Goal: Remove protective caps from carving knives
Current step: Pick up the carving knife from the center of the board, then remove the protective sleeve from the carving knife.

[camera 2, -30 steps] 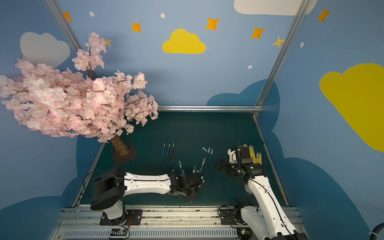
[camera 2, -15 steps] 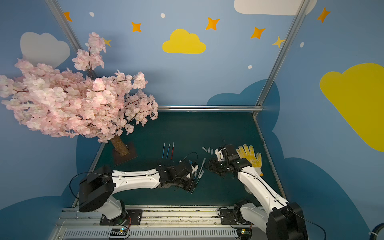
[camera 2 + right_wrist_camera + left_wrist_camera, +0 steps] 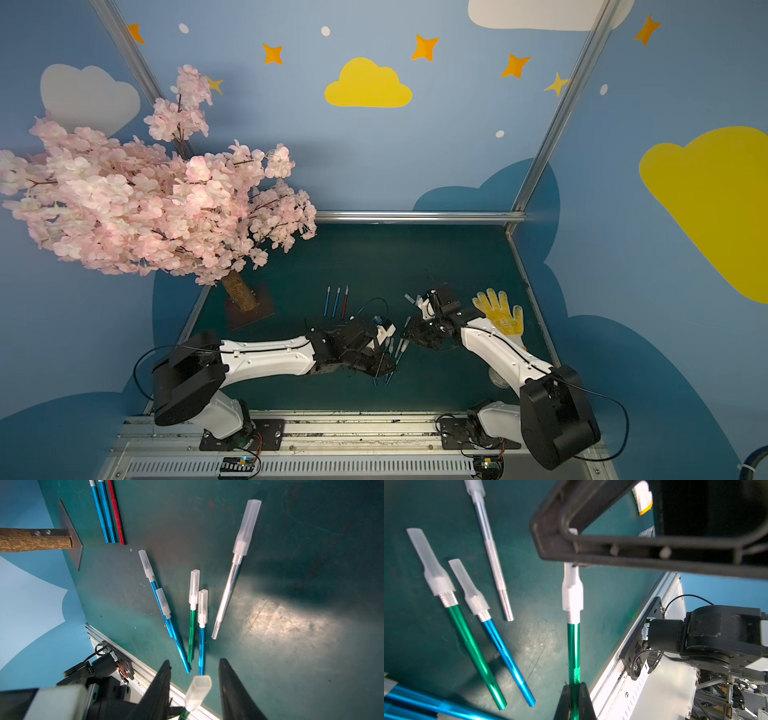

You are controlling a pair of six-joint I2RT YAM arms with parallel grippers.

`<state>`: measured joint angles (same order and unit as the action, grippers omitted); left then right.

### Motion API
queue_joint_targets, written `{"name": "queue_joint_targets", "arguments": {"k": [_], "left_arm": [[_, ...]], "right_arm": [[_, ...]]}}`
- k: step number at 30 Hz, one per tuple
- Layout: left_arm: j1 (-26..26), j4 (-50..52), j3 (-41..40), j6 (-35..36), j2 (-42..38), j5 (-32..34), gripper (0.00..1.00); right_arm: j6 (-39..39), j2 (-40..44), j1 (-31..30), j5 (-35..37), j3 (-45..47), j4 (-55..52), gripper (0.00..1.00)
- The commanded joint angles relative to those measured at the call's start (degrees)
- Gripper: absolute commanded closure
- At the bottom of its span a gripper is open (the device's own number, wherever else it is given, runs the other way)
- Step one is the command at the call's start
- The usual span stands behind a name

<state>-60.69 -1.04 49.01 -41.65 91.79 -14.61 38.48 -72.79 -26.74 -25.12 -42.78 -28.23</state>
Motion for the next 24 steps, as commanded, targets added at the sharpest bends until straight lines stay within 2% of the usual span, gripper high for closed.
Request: {"name": "queue_joint_targets", "arguments": {"k": [1,6,11,24], "left_arm": [[0.44,-1.42,-0.5,-0.23,-1.0,-1.21,0.94],[0.67,-1.51,-0.5,-0.21,-1.06,-1.38,0.94],[0.75,-2.08,-0.9,-0.36,-1.07,-1.47,0.94],[0.75,-2.96,-3.02,-0.72,-1.16,-1.9,0.94]], "right_arm": [[-0.51,-0.59,-0.35,0.16,-1.7,0.28,0.68],[-0.35,-0.71,-0.55,0.91,-1.7,0.02,0.8],[-0.01,-0.51,-0.51,2.2,-1.79,-0.23,0.85],[1.42,-1.54,1.52,6.24,-5.83,0.01,0.85]]}}
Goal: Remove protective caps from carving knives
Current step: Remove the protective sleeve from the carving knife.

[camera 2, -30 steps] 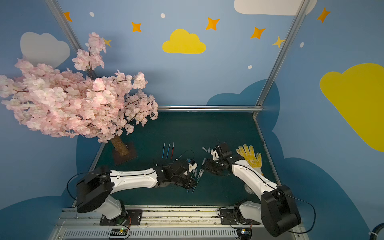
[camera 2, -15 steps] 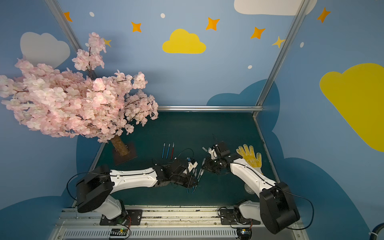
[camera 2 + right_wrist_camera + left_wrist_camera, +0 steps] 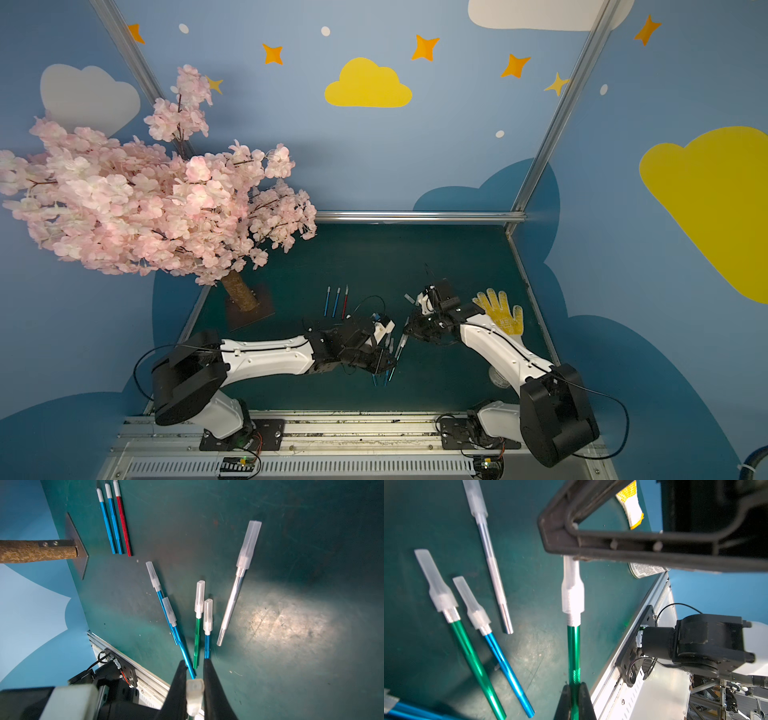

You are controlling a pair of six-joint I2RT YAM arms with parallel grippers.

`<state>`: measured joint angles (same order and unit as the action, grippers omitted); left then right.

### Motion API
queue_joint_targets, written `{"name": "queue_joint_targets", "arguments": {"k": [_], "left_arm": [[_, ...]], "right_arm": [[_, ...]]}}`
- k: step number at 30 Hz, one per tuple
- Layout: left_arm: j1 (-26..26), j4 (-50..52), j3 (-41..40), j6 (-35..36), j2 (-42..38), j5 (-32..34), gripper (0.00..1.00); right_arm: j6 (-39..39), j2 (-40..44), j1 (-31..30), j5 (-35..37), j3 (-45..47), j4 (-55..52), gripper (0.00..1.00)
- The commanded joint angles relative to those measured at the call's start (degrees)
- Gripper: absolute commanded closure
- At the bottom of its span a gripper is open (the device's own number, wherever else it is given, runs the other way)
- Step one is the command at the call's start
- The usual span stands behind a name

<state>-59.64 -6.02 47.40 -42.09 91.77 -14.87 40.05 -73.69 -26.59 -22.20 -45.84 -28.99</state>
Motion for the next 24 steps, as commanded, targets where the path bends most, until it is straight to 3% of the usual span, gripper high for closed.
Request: {"name": "queue_joint_targets", "arguments": {"k": [1,24], "left_arm": [[-0.3,2.06,-1.45,-0.23,-1.29,-1.53,0.94],[-0.3,1.98,-1.87,-0.9,-0.6,-2.11,0.94]], "right_arm": [[-0.27,-0.74,1.66,3.38,-3.05,0.87,0.85],[-1.32,-1.95,8.44,4.21,-5.47,3.11,0.88]]}}
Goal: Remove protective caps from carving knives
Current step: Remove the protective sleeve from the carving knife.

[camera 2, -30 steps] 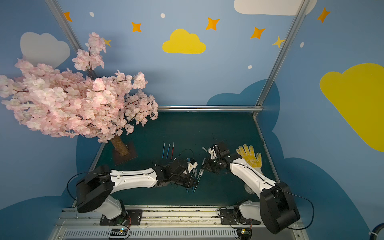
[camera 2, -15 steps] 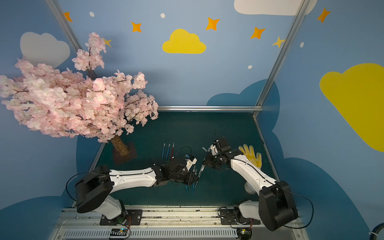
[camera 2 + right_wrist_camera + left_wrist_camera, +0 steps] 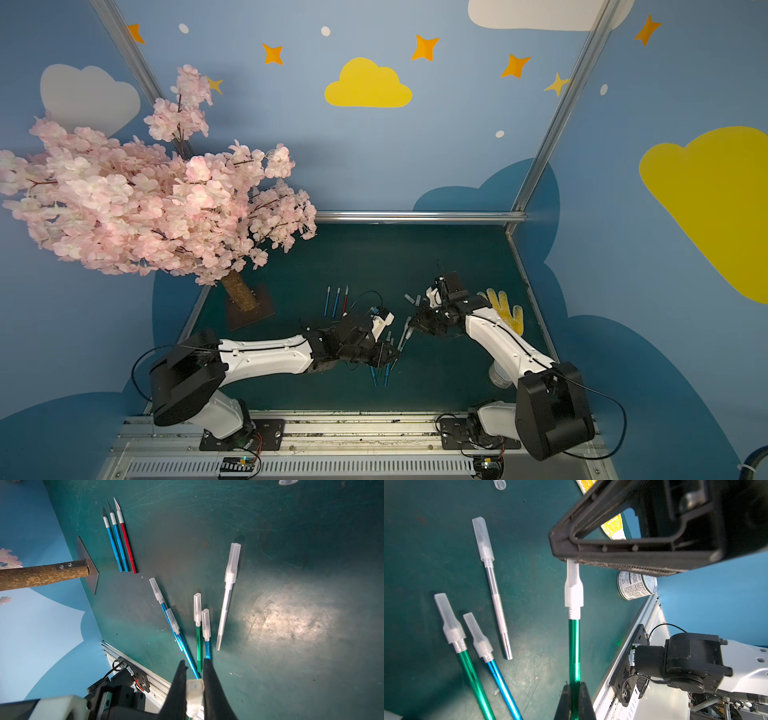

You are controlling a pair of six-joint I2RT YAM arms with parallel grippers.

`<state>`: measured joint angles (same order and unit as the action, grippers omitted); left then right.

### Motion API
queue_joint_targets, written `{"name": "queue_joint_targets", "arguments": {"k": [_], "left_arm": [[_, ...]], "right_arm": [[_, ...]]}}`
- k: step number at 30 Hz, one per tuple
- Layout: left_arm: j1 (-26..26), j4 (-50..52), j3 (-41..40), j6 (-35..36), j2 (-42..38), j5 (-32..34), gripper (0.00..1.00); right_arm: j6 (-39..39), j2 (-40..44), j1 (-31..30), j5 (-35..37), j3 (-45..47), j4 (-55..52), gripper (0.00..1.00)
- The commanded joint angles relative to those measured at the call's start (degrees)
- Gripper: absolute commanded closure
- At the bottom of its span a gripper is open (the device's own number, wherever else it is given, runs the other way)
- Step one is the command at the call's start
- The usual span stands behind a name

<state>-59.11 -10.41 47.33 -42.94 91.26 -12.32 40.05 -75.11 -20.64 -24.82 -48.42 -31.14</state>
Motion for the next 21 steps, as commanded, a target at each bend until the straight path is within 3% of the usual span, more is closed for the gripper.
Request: {"name": "queue_joint_targets", "arguments": {"k": [1,21], "left_arm": [[-0.78,6.29,-1.83,-0.1,-0.03,-4.73,0.94],[-0.79,5.63,-2.36,-0.85,0.41,-5.72,0.95]], "right_arm": [[-1.38,-0.48,2.54,6.89,-2.97,5.29,0.88],[0.24,0.32,4.62,8.67,-3.48,6.89,0.91]]}}
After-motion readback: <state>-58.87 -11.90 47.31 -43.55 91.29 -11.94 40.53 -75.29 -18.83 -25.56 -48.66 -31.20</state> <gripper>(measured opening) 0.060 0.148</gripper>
